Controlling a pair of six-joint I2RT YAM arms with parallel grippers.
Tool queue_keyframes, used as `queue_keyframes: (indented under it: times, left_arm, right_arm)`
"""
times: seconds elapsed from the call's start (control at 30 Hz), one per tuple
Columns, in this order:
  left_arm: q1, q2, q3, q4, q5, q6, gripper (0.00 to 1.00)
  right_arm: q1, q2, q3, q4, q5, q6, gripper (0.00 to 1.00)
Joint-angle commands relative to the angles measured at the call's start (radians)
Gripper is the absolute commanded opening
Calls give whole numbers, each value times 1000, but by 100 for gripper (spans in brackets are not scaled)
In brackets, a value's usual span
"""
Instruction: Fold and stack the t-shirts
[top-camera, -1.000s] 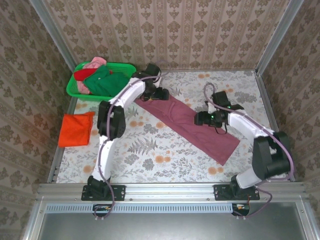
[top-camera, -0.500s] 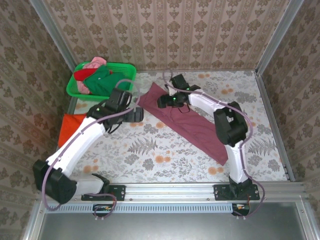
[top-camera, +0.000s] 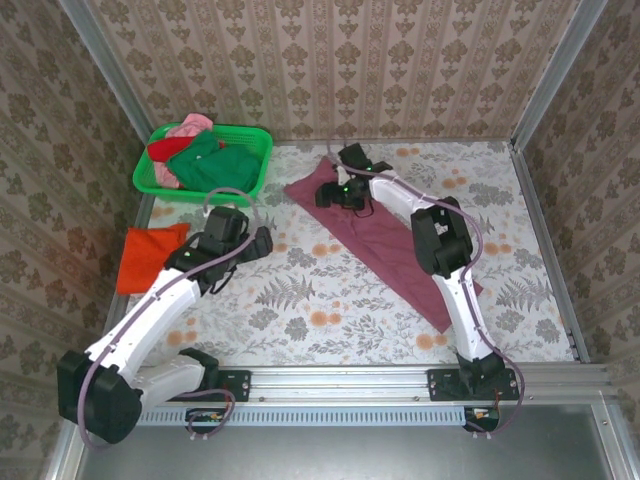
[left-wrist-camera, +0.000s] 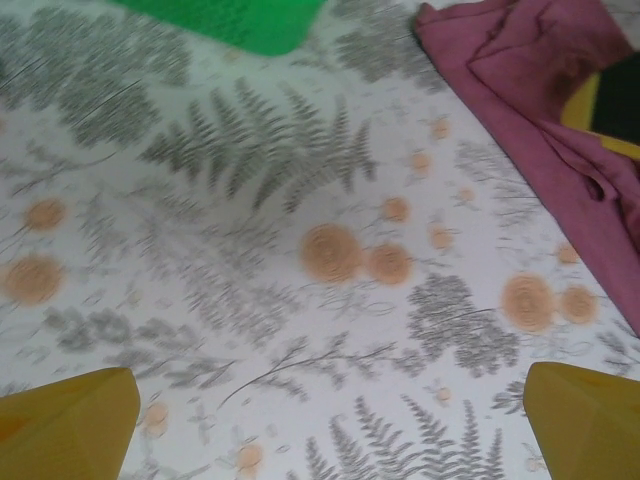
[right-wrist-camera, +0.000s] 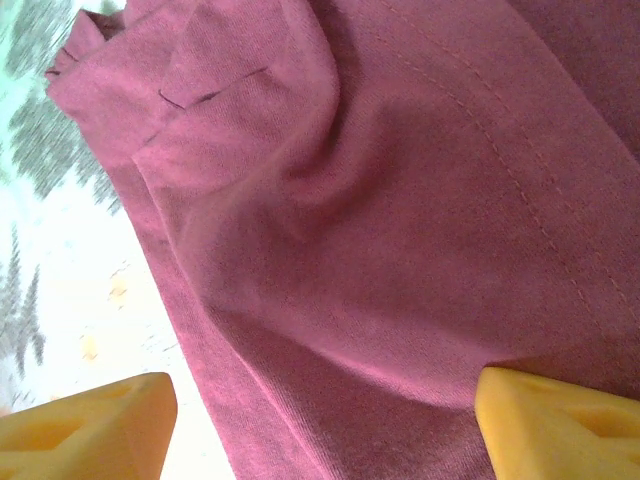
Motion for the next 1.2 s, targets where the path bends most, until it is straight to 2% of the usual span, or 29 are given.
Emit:
queue_keyframes:
  times: [0.0, 0.3, 0.43, 0.5, 0.63, 0.77, 0.87, 1.0, 1.17]
  left_arm:
    - [-43, 41, 58, 119, -5, 137, 100]
    - [-175, 251, 161, 261, 129, 367, 100]
    - [-206, 347, 238, 257, 192, 411, 100]
    - [-211, 372, 259, 260, 219, 418, 100]
    - [-213, 377, 267, 266, 243, 442, 100]
    - [-215, 363, 256, 255, 267, 469, 100]
    - [-215, 361, 243, 255, 274, 477, 100]
    - [-215, 368, 242, 253, 284, 478, 100]
    - [-214, 376, 244, 259, 292, 474, 100]
  right_arm:
    - [-85, 58, 37, -108, 81, 52, 80]
    - [-257, 67, 138, -206, 114, 27, 80]
    - [-315, -15, 96, -228, 154, -46, 82]
    - [-323, -112, -20, -182, 193, -93, 83]
    - [-323, -358, -384, -73, 278, -144, 83]
    - [-331, -570, -713, -32, 328, -101, 82]
    - [-331, -696, -882, -26, 314, -51, 82]
    - [-331, -776, -1026, -3, 237, 14, 73]
    - [-302, -732, -1046, 35, 177, 56, 63]
